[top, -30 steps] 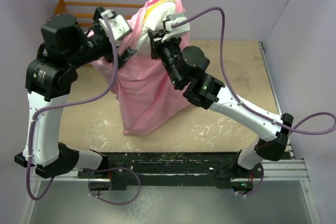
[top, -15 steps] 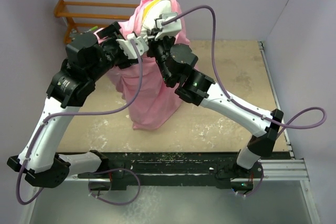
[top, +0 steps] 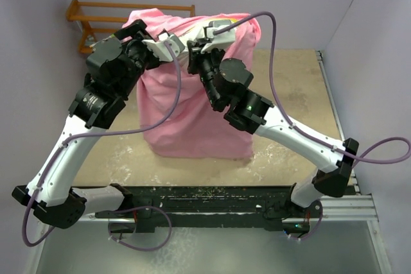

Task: Remove the pillowcase from the pillow

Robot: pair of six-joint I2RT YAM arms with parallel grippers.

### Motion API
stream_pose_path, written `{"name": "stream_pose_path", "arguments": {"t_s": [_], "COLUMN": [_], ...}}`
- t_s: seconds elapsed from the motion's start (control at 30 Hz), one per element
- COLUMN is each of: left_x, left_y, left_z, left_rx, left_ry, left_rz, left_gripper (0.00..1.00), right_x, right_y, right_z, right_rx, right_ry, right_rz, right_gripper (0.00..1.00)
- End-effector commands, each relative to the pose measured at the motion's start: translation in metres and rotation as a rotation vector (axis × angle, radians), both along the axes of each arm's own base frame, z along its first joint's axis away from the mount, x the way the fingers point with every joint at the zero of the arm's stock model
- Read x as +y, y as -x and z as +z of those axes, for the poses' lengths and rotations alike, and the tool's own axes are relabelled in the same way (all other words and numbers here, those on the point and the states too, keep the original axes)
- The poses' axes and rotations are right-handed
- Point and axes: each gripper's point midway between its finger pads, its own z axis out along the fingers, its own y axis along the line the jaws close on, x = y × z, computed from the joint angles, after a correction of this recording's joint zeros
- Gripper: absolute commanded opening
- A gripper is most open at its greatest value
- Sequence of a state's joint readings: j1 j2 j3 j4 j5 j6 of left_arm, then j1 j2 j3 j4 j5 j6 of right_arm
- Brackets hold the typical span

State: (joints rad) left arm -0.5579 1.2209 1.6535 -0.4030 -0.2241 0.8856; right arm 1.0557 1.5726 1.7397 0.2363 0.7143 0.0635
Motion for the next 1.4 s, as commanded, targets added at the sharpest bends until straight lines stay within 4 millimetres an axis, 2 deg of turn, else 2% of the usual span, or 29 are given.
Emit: {"name": "stream_pose_path", "arguments": {"t_s": [0.0,0.17,0.37,0.5,0.67,0.8,0.87,0.9,1.0,1.07,1.17,1.27,1.37], "left_x": [0.029,0.037,0.058,0.069,0.066,0.067,0.065,0.063,0.047,0.042,0.033,0.028,0.033], "left_y": [-0.001,-0.009,-0.035,-0.042,-0.041,-0.047,-0.050,-0.052,-0.048,-0.040,-0.022,0.000,0.014], "left_z": [0.044,0.046,0.031,0.034,0.045,0.038,0.023,0.008,-0.053,-0.084,-0.104,-0.109,-0.113], "left_rx": [-0.136,-0.140,-0.042,-0.012,0.037,0.097,0.165,0.230,0.471,0.555,0.585,0.544,0.489], "left_ry": [0.101,0.133,0.222,0.298,0.401,0.451,0.474,0.485,0.511,0.518,0.514,0.452,0.372], "left_rz": [0.144,0.178,0.203,0.212,0.183,0.184,0.176,0.169,0.116,0.085,0.007,-0.081,-0.104], "left_gripper": [0.72,0.61,0.39,0.26,0.22,0.21,0.23,0.26,0.33,0.34,0.34,0.32,0.26], "right_x": [-0.031,-0.038,-0.046,-0.049,-0.057,-0.075,-0.092,-0.102,-0.128,-0.139,-0.149,-0.152,-0.156], "right_y": [0.028,0.043,0.068,0.082,0.104,0.124,0.131,0.133,0.132,0.129,0.122,0.114,0.103], "right_z": [0.060,0.059,0.073,0.072,0.070,0.072,0.073,0.074,0.076,0.073,0.066,0.058,0.050], "right_rx": [-0.091,-0.107,-0.157,-0.179,-0.221,-0.269,-0.290,-0.297,-0.304,-0.297,-0.278,-0.257,-0.243], "right_ry": [-0.226,-0.289,-0.349,-0.355,-0.399,-0.474,-0.531,-0.563,-0.642,-0.666,-0.677,-0.652,-0.605], "right_rz": [0.055,0.124,0.245,0.310,0.401,0.471,0.471,0.458,0.395,0.351,0.285,0.228,0.143], "right_gripper": [0.00,0.00,0.00,0.00,0.00,0.00,0.00,0.00,0.00,0.00,0.00,0.00,0.00]}}
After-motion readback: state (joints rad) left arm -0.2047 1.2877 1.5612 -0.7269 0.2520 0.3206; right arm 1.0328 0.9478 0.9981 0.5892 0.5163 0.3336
